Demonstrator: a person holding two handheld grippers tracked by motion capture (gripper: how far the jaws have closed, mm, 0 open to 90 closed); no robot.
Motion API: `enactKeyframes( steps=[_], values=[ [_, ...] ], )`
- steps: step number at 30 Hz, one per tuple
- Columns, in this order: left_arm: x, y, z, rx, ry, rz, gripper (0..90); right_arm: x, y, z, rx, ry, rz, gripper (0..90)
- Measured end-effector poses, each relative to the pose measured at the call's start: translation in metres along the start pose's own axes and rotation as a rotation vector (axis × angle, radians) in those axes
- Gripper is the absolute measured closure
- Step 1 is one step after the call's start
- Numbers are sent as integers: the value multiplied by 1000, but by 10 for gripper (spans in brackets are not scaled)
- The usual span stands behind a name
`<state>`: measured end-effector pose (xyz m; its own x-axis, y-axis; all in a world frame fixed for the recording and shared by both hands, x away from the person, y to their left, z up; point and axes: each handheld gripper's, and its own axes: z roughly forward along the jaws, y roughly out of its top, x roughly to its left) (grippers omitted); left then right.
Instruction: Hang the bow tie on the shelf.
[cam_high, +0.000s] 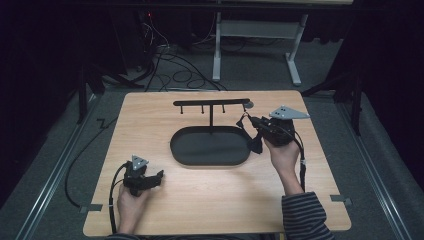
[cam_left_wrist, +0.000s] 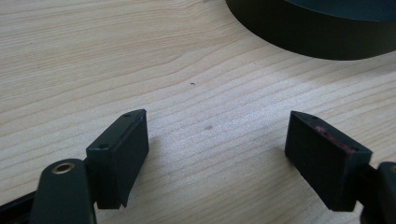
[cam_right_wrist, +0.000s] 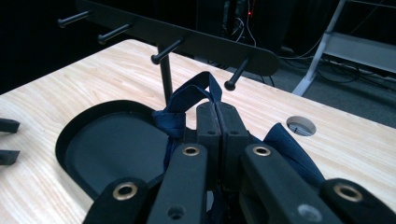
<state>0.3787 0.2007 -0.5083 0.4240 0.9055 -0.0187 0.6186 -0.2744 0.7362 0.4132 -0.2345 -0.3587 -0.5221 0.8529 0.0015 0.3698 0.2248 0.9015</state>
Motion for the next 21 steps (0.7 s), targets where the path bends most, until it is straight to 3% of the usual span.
enactKeyframes(
  steps=[21],
  values=[
    [0, 0, 0, 0, 1, 1, 218, -9, 18, 22, 0, -44, 11, 900]
  ],
)
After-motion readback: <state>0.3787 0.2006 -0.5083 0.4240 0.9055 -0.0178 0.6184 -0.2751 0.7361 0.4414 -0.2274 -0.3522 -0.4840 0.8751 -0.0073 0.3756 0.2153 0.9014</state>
